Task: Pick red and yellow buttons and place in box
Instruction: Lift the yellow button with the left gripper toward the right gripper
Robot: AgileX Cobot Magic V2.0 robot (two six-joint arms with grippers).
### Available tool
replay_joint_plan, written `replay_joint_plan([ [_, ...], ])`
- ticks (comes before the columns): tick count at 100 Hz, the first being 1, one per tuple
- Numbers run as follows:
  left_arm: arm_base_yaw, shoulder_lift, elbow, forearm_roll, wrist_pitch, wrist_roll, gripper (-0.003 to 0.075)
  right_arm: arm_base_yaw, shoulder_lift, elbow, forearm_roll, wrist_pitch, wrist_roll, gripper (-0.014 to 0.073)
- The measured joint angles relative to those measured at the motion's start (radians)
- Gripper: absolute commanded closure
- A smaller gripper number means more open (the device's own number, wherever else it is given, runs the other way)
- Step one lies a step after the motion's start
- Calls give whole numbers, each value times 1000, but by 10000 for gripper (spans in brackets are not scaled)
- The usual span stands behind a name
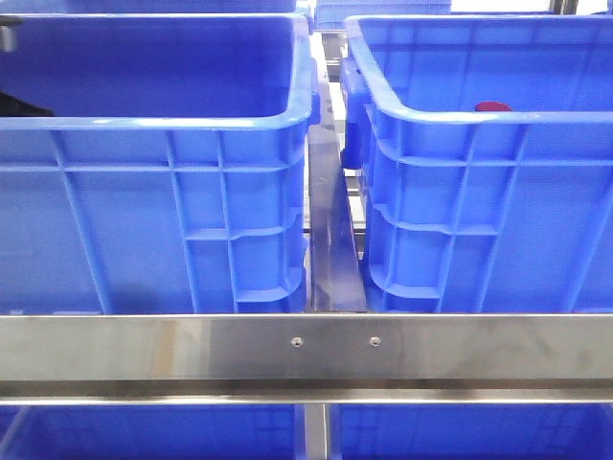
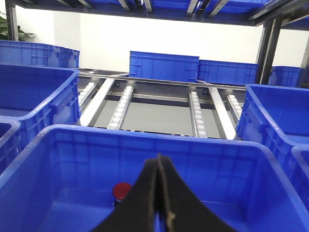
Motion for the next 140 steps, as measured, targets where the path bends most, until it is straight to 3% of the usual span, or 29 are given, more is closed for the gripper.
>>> replay_joint_plan([
  [34,0,-26,0,0,-2,0,741,0,0,0,0,0,0,662],
  [59,-12,-166,0,0,32,0,739,0,0,0,0,0,0,662],
  [81,-104,-338,32,-4,77,0,739,0,0,0,0,2,0,662],
  [113,-421,-583,121,-8,87,0,739,0,0,0,0,24,0,662],
  [140,-722,-676,125,-14,92,0,739,0,0,0,0,32,0,659],
])
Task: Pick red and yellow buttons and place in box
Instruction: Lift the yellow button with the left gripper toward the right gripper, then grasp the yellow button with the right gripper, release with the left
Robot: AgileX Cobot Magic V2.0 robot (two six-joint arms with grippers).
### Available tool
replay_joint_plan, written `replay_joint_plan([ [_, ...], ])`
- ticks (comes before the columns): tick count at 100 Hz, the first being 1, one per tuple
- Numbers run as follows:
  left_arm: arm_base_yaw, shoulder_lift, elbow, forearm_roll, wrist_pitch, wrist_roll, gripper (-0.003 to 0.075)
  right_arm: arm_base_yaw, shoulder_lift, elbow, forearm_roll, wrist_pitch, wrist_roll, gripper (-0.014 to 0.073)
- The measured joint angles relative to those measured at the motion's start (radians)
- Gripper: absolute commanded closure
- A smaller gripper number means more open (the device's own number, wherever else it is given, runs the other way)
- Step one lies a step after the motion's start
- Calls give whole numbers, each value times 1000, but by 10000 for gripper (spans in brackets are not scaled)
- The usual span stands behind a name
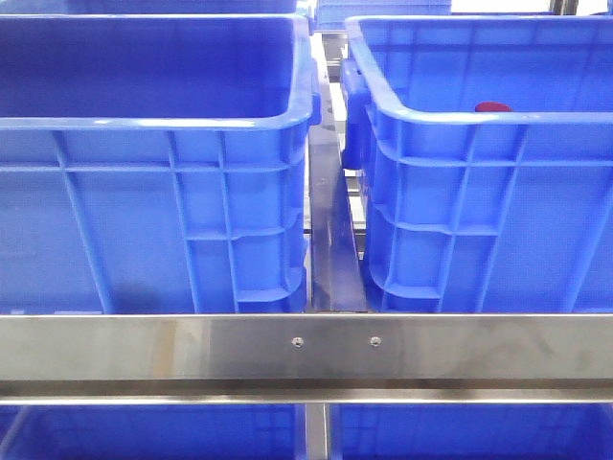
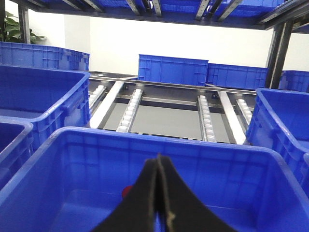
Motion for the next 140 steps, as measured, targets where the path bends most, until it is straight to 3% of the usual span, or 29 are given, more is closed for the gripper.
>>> replay_joint_plan([
  [14,-80,-2,2,0,2,0,739,0,0,0,0,22,0,574],
  [36,-98,0,5,2,2,0,739,0,0,0,-2,134,0,129],
  [45,-98,0,5,2,2,0,739,0,-2,0,-6,199,4,42],
  [57,-98,0,5,2,2,0,739,0,-2,0,-11,301,95,41],
  [75,-98,1,5,2,2,0,739,0,39,0,-19,476,403,41],
  [93,-98,1,5,2,2,0,739,0,176,-19,-37,770,625,41],
  [119,-98,1,5,3,2,0,739,2,425,-110,-54,1050,741,41],
  [140,-98,1,5,3,2,0,739,96,580,-194,-56,1083,772,41],
])
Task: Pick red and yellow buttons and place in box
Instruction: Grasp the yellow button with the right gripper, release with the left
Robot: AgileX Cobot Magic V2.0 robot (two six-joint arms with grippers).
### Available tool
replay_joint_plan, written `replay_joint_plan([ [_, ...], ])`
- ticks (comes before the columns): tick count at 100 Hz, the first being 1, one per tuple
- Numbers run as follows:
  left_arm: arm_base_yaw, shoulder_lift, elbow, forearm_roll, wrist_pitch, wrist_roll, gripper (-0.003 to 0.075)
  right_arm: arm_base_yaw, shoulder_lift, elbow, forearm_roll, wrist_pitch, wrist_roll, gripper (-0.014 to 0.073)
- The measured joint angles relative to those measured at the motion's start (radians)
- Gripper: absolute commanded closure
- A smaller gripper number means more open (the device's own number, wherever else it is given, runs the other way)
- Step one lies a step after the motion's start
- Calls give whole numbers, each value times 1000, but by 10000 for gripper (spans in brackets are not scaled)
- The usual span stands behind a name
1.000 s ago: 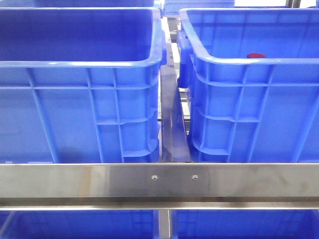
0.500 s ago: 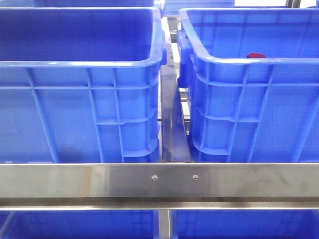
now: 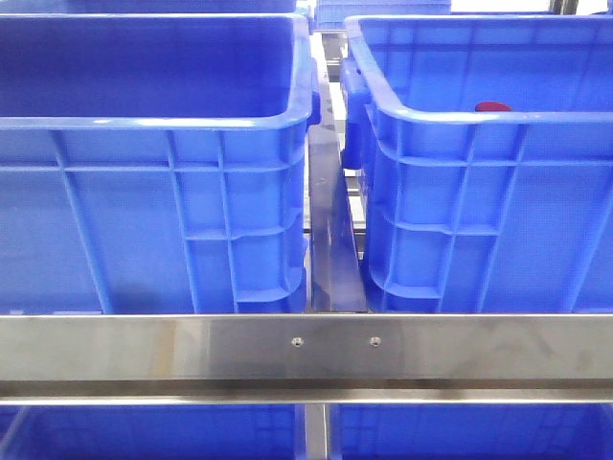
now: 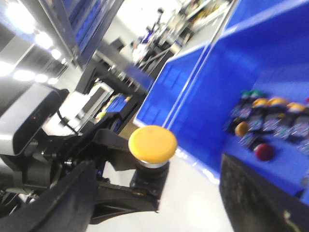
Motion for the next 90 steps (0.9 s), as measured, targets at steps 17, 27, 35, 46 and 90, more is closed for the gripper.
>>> replay_joint_plan([
  [17,0,0,0,1,0,0,739,120,85,-72,-2,-35,2,41],
  [27,0,0,0,1,2,0,739,171,127,-113,-2,-67,2,41],
  [35,0,0,0,1,2,0,739,198,154,-141,-2,-81,2,43],
  [46,0,0,0,1,2,0,739,227,192,-172,-2,-88,2,55],
  [90,0,0,0,1,4,-6,610,238,218,-192,-2,-92,5,358],
])
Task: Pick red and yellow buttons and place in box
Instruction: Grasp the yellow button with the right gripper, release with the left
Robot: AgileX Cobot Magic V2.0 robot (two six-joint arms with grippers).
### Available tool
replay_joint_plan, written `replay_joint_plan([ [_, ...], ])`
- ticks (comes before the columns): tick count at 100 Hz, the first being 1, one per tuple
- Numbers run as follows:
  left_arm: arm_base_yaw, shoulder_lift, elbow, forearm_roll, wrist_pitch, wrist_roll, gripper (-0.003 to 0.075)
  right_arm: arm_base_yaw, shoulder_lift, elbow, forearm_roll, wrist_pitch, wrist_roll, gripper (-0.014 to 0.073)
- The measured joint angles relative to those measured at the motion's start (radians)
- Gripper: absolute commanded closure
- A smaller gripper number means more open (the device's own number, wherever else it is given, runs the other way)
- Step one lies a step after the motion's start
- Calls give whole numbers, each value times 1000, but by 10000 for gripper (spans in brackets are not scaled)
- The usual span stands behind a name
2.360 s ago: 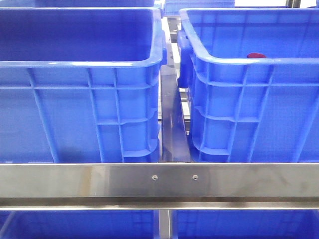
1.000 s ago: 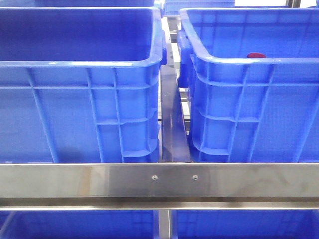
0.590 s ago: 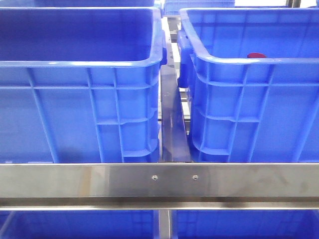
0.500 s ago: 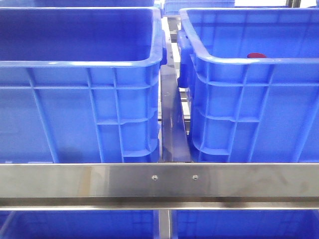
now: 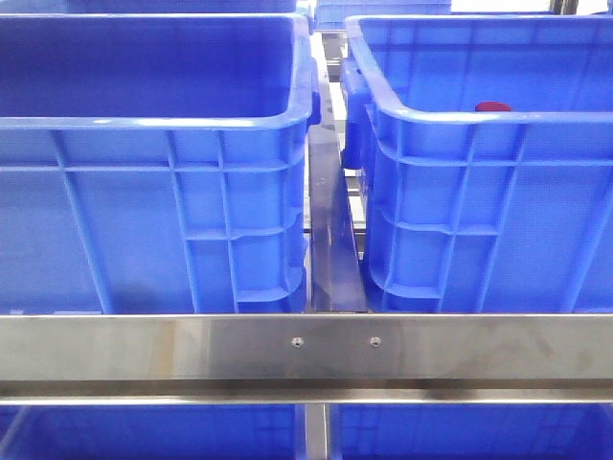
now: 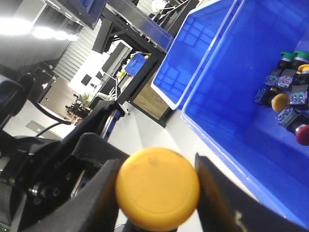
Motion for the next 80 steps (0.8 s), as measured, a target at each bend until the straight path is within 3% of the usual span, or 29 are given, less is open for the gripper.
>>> replay_joint_plan([
  [15,0,0,0,0,3,-2,269,0,0,-8,-6,-1,-6,358],
  [24,0,0,0,2,8,-2,143,0,0,-15,-6,-4,-11,358],
  [54,20,-15,0,17,6,-38,120,-52,0,-16,-6,-64,-83,358],
  [80,205,-84,0,47,3,-77,120,-240,-47,-16,-6,-78,-96,358],
])
